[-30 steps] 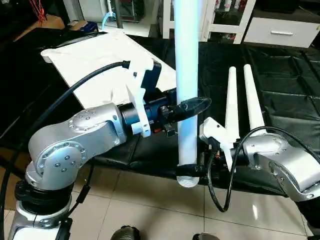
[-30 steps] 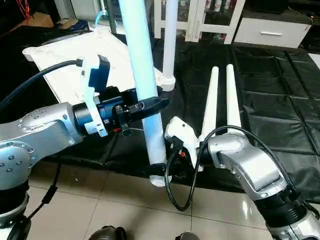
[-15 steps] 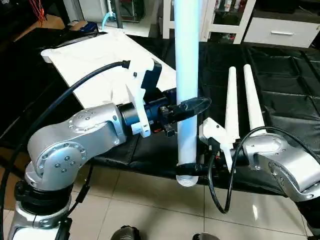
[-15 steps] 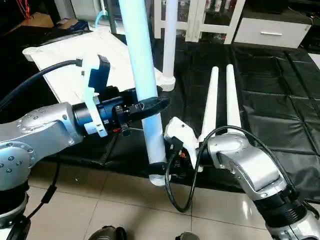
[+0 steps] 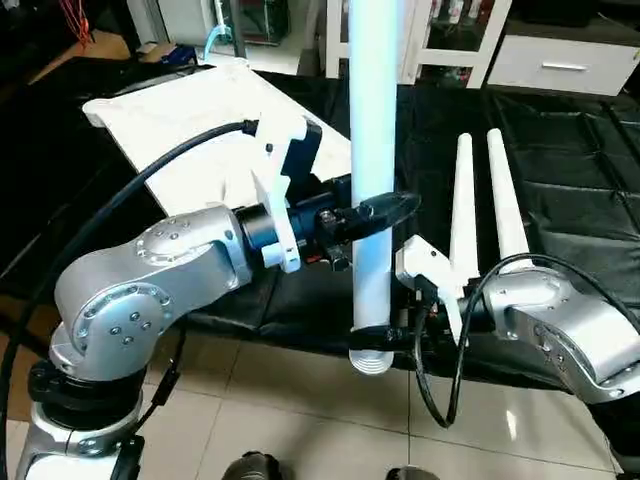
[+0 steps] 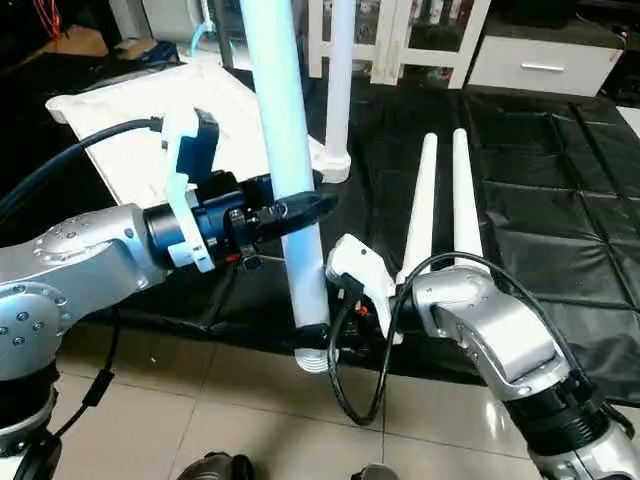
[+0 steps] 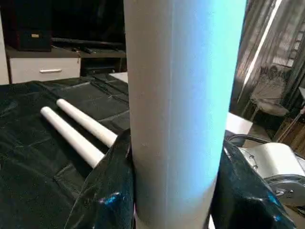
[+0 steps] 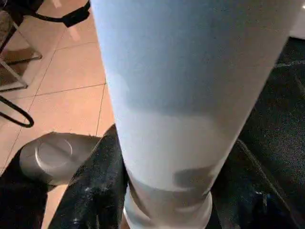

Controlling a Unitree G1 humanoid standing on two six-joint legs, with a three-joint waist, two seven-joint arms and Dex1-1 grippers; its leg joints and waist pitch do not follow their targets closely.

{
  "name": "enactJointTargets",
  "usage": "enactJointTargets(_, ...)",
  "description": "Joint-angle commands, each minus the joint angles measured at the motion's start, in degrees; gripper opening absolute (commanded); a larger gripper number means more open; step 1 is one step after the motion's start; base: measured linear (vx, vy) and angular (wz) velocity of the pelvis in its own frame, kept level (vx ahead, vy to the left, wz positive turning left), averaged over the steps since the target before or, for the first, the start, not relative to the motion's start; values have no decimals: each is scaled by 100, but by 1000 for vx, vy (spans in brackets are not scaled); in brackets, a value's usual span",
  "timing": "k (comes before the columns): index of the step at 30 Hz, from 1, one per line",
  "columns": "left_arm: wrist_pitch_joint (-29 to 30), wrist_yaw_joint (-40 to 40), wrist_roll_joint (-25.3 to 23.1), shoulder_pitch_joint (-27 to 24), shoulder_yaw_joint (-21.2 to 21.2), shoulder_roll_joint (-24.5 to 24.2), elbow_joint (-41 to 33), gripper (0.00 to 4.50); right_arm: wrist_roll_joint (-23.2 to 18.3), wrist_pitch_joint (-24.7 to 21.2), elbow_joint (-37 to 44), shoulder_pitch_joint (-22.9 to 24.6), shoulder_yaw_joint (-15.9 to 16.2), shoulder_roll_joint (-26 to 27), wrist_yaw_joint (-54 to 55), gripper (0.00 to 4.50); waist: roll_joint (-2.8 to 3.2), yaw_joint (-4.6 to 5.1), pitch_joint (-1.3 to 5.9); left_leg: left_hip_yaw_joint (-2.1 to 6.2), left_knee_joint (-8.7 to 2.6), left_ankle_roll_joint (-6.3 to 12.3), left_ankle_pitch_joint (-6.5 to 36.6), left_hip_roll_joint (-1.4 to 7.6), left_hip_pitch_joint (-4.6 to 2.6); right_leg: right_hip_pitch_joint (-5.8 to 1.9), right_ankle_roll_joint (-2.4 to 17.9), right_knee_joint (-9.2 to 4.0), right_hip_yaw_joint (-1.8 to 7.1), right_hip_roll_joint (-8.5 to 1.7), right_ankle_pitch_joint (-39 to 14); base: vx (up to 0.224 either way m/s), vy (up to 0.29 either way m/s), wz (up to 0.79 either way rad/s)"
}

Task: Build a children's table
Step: Pick table leg

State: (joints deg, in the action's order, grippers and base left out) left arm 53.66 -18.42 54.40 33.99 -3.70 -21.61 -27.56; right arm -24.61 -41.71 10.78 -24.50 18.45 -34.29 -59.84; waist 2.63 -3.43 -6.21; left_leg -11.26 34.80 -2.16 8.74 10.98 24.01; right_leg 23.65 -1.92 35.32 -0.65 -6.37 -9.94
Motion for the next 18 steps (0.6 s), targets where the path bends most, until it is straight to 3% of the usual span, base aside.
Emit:
enactJointTargets(1, -82, 78, -178, 15, 350, -194, 91, 242, -47, 62, -29, -49, -187, -1, 19, 191, 4, -7, 515, 60, -386, -103, 1284, 70, -241, -232, 1373, -324, 14, 8, -718, 0, 0, 0)
enactJointTargets(5, -167, -34, -152, 62, 515, -269, 116, 242, -11, 107, -111, -78, -248, 51, 105, 191, 23, -11, 520, 59, -387, -132, 1333, 71, -250, -228, 1363, -325, 13, 8, -767, 0, 0, 0)
enactJointTargets(9, -398, -326, -89, 73, 832, -445, 114, 242, 168, 346, -481, -193, -525, 361, 657, 191, 24, 24, 535, 63, -387, -189, 1372, 53, -233, -221, 1336, -313, 4, 13, -848, 0, 0, 0)
enactJointTargets(10, -467, -409, 16, 45, 1043, -525, 92, 242, 220, 461, -675, -250, -673, 501, 905, 191, 47, 12, 556, 57, -377, -213, 1412, 64, -264, -201, 1344, -310, 7, 5, -875, 0, 0, 0)
enactJointTargets(12, -484, -499, 206, 23, 1229, -580, 19, 242, 177, 537, -797, -286, -829, 622, 1064, 191, 55, 12, 565, 52, -373, -239, 1449, 50, -259, -197, 1330, -298, 7, 16, -894, 0, 0, 0)
enactJointTargets(15, -446, -548, 406, 1, 1311, -571, -64, 242, 121, 583, -873, -323, -971, 756, 1240, 191, 72, -4, 567, 50, -373, -255, 1500, 53, -273, -183, 1315, -296, 9, 26, -887, 0, 0, 0)
enactJointTargets(16, -431, -557, 440, -11, 1302, -563, -86, 242, 110, 587, -874, -324, -995, 776, 1266, 191, 120, -21, 561, 59, -380, -278, 1539, 53, -271, -185, 1307, -290, 6, 23, -911, 0, 0, 0)
enactJointTargets(18, -365, -681, 465, -82, 1124, -576, -144, 242, 68, 634, -849, -309, -1050, 840, 1284, 191, 96, -20, 547, 65, -397, -312, 1685, 56, -271, -184, 1264, -303, 6, 26, -1020, 0, 0, 0)
